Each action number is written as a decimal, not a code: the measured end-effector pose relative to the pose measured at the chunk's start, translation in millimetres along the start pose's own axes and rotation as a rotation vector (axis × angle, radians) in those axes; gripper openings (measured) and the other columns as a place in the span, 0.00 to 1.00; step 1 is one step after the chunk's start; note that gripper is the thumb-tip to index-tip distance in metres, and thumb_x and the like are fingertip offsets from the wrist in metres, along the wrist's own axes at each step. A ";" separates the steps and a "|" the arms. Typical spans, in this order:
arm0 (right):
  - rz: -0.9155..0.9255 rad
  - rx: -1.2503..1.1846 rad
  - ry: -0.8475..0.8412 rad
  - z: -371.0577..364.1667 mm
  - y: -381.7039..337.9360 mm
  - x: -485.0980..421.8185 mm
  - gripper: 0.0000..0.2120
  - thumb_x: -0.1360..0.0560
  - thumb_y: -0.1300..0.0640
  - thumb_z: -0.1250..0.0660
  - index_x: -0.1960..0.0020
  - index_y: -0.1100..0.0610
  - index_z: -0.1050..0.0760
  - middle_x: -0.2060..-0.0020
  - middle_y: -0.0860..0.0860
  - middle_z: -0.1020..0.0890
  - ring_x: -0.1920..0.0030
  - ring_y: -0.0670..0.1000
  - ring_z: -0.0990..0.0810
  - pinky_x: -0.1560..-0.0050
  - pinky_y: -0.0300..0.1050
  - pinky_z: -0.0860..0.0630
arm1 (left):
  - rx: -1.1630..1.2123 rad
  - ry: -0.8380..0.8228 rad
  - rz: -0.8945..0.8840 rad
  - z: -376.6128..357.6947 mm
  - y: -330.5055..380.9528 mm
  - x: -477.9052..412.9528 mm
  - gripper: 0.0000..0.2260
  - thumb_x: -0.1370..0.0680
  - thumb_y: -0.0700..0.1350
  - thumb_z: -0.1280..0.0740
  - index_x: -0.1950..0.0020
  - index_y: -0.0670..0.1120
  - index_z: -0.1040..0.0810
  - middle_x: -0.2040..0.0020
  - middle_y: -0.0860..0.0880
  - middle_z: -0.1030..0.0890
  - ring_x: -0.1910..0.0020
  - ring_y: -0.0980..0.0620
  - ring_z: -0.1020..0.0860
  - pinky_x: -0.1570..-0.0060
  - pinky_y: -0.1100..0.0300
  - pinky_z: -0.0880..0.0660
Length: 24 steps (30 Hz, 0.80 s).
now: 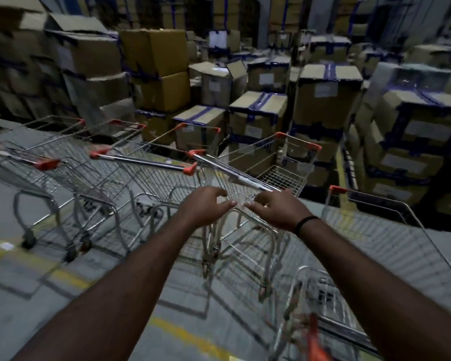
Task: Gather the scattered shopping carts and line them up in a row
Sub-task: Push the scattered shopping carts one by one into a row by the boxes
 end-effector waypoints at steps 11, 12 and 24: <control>-0.050 0.016 0.035 -29.2 -42.7 -99.5 0.25 0.23 0.32 0.42 0.40 0.49 0.21 0.43 0.49 0.17 0.46 0.51 0.20 0.46 0.51 0.22 | 0.018 -0.062 -0.016 19.7 -76.0 -88.4 0.28 0.22 0.66 0.36 0.30 0.49 0.25 0.31 0.47 0.22 0.40 0.48 0.20 0.40 0.46 0.24; -0.054 0.023 0.042 -30.2 -40.6 -107.6 0.25 0.23 0.32 0.42 0.40 0.49 0.22 0.44 0.49 0.17 0.46 0.51 0.19 0.46 0.51 0.22 | 0.020 -0.069 -0.017 16.8 -77.4 -97.2 0.28 0.22 0.66 0.35 0.30 0.49 0.25 0.31 0.47 0.22 0.41 0.49 0.20 0.40 0.46 0.23; -0.104 0.045 0.055 -82.0 -3.9 -264.3 0.17 0.24 0.39 0.34 0.43 0.49 0.22 0.48 0.49 0.21 0.48 0.54 0.22 0.51 0.49 0.26 | -0.083 -0.016 -0.007 -10.8 -120.9 -244.1 0.15 0.24 0.57 0.30 0.42 0.51 0.18 0.47 0.50 0.17 0.50 0.50 0.20 0.51 0.49 0.20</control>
Point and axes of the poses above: each hand's wrist, its own x-axis away from the middle knuckle, its own z-axis out of the back of the hand, y = z × x, the point moved 2 cm from there along -x, towards the middle knuckle
